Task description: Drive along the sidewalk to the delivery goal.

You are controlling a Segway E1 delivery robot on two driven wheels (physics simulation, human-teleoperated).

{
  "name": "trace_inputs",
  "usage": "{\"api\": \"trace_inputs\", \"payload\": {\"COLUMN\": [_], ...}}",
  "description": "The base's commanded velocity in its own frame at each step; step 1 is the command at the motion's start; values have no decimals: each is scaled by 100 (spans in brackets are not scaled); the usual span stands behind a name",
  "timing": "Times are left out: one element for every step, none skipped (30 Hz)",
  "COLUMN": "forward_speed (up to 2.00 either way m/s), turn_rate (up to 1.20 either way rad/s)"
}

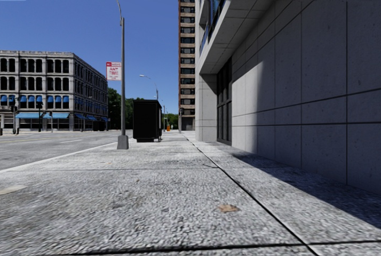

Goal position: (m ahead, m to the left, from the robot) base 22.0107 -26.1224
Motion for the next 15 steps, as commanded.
{"api": "trace_inputs", "payload": {"forward_speed": [200, 200, 200, 200, 200, 200, 200, 200, 200, 200, 200, 200, 200, 200, 200], "turn_rate": [24, 24, 24, 24, 24, 24, 24, 24, 24, 24, 24, 24, 18, 18, 15]}}
